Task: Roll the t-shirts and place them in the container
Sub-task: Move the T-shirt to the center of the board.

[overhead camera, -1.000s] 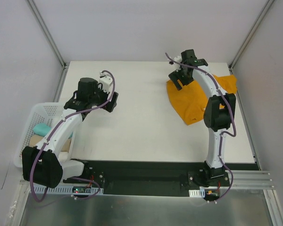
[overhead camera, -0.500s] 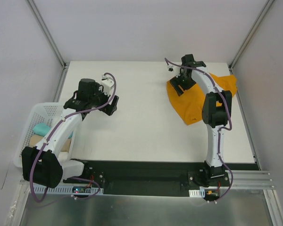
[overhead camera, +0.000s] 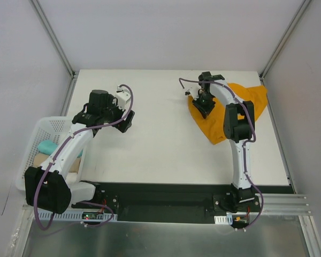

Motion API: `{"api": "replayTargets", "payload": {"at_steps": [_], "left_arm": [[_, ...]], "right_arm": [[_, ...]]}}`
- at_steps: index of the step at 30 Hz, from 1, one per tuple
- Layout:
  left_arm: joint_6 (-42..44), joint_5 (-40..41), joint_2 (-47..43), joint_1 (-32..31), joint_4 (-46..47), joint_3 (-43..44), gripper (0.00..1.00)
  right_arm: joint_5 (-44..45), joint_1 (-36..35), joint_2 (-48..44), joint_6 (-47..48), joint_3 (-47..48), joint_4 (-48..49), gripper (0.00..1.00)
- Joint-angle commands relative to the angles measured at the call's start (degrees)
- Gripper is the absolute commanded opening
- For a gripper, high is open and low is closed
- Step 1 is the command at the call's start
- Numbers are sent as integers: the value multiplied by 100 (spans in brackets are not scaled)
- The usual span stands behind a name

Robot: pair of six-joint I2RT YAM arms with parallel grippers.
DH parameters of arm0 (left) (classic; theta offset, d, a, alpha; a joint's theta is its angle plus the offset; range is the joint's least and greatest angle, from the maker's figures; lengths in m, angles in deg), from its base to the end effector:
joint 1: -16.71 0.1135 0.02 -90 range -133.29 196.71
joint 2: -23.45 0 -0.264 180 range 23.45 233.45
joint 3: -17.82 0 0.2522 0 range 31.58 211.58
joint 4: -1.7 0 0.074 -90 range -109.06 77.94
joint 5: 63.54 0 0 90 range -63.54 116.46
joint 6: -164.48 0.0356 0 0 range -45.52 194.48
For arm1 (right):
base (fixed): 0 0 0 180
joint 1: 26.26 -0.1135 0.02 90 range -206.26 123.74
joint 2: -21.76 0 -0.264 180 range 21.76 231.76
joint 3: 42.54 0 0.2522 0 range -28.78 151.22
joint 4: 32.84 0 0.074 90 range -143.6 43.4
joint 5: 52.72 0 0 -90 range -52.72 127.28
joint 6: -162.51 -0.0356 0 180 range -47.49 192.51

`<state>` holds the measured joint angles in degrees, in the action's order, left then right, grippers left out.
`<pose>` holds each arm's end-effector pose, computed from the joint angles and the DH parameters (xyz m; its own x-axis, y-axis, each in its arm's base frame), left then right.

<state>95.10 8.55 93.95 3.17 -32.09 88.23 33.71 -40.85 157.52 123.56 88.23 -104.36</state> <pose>0.2635 -0.0747 0.3018 -0.3414 0.4269 -0.8374 0.6317 0.7639 0.1319 0.4697 0.1246 0.1692 -0.3851 -0.9023 -0.1937 -0.8987 0.4144 -0.1434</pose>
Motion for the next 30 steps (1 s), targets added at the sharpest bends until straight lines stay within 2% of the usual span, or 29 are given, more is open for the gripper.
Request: {"api": "replayTargets", "payload": {"at_steps": [1, 2, 3, 6, 10, 13, 19, 24, 28, 30], "left_arm": [[48, 77, -72, -35, -97, 83, 94], [47, 112, -63, -35, -115, 101, 92], [30, 130, -37, -26, -132, 128, 91], [-128, 104, -36, 53, -124, 154, 89], [-427, -160, -141, 185, -124, 110, 88], [-506, -274, -291, 194, -98, 23, 87], [-577, -318, -616, 194, -80, -197, 87], [-376, -64, -748, 194, -123, -312, 90], [474, 357, -574, 194, -719, 100, 94], [853, 578, -441, 238, -1237, 531, 96]], "right_arm": [[-775, -403, -278, 178, 112, -982, 16], [-1020, -596, -392, 169, 68, -1035, 5], [-1110, -711, -576, 99, 15, -1079, 1], [-1443, -1177, -814, -207, 111, -1308, 1], [-1901, -1485, -929, -1058, 1005, -1449, 1], [-1509, -1477, -1025, -1805, 1262, -872, 1], [-437, -907, -710, -2906, 1622, 316, 1], [-135, -72, -262, -3197, 1860, 441, 2], [-83, 885, -313, -3241, 1729, 152, 53], [-344, 1168, -523, -3076, 1589, 229, 60]]}}
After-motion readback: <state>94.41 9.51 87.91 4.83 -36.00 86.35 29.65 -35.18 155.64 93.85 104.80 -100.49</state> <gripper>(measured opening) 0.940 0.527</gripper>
